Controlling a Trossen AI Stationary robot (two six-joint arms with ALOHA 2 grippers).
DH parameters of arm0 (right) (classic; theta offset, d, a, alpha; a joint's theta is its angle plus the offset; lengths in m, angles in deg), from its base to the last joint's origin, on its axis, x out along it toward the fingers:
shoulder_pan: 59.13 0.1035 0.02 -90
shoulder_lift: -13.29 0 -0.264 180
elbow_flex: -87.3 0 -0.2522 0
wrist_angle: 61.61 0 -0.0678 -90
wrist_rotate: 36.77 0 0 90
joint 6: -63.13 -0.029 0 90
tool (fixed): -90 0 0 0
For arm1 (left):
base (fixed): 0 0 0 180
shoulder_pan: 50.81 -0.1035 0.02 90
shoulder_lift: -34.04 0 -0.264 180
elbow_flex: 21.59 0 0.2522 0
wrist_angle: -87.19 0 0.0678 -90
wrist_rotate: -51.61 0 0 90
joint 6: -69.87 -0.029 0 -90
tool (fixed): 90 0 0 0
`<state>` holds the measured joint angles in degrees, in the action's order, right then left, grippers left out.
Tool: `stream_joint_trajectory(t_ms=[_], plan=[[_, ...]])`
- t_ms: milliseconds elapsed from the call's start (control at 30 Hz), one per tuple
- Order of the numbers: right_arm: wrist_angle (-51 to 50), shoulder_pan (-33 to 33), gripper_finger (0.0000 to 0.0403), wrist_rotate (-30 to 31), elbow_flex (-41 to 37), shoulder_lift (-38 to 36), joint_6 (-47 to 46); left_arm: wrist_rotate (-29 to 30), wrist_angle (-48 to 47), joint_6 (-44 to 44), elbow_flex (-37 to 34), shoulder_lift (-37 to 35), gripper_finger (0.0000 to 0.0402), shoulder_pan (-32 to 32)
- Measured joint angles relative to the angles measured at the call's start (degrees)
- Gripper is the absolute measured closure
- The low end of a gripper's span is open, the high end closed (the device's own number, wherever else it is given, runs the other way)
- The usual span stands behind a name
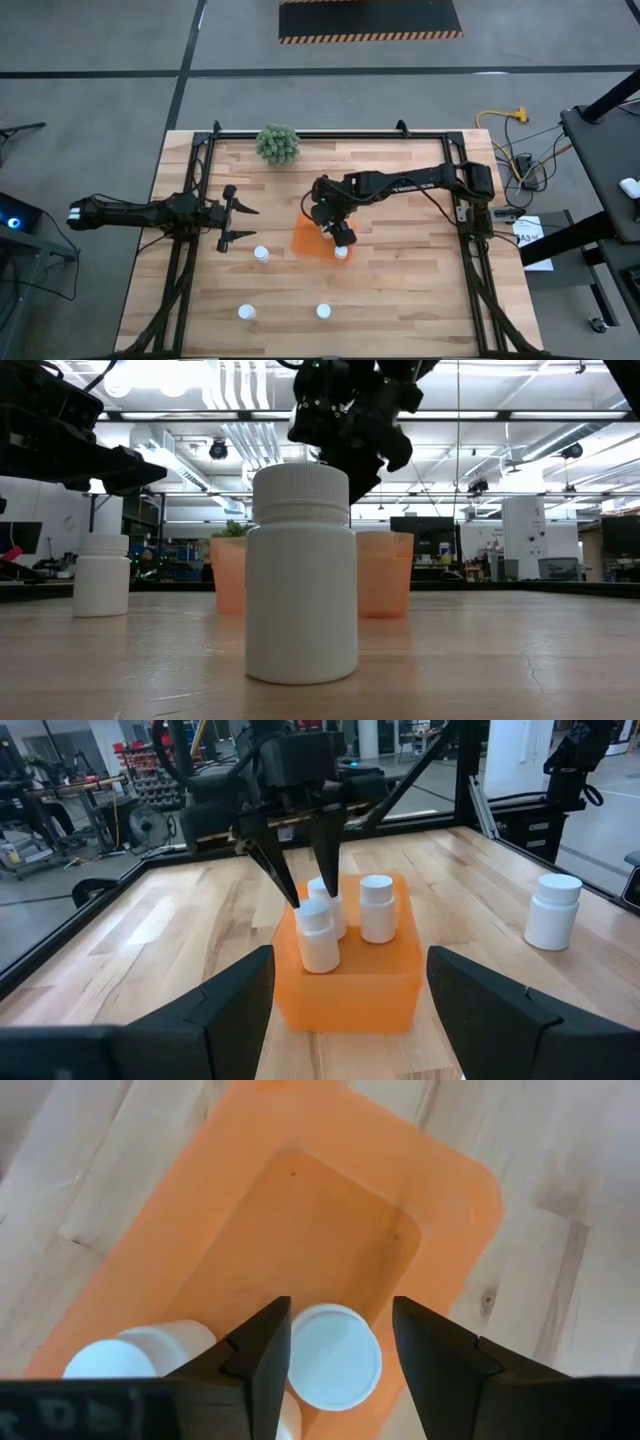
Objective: Pick and place pill bottles into a basket
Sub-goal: Put the pill bottle into the bin, then put the right pill bottle into the bin
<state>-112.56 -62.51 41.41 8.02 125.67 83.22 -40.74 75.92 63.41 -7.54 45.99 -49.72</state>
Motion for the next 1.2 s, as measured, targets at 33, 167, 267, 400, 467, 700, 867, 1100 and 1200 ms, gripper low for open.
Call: stream_joint_trajectory(t_ms=[33,167,267,400,467,700,867,1100,1200], plan=[[-0.37,0.01,0.0239,-0.02,0.25,0.0,-0.01,0.0,0.01,0.0,0.0,0.0,0.0157,0.02],[-1.37,0.68,0.0239,-0.03,1.03,-0.04,-0.95,-0.02,0.01,0.0,0.0,0.0,0.0157,0.0],[-1.7,1.4,0.0239,-0.37,1.16,-0.04,-3.11,-0.02,0.01,0.0,0.0,-0.02,0.0157,0.01],[-2.49,2.47,0.0238,-0.72,1.21,-0.04,-4.58,-0.01,0.01,0.0,0.0,-0.01,0.0157,0.01],[-3.14,2.94,0.0236,-0.71,1.42,-0.04,-4.98,-0.02,-0.01,0.0,0.0,-0.01,0.0157,0.01],[-3.06,3.41,0.0185,-0.67,1.44,-0.11,-5.13,0.0,0.01,0.0,0.0,-0.02,0.0157,0.0],[-3.08,3.93,0.0144,-0.66,1.65,-0.11,-5.13,-0.01,0.01,0.0,0.0,0.02,0.0157,0.0],[-2.9,5.98,0.0124,-0.67,1.84,-0.13,-4.95,-0.02,0.01,0.0,0.0,0.0,0.0157,0.0],[-2.85,7.24,0.0125,-0.67,1.84,-0.13,-5.11,-0.02,-0.01,0.0,0.0,0.0,0.0157,0.02]])
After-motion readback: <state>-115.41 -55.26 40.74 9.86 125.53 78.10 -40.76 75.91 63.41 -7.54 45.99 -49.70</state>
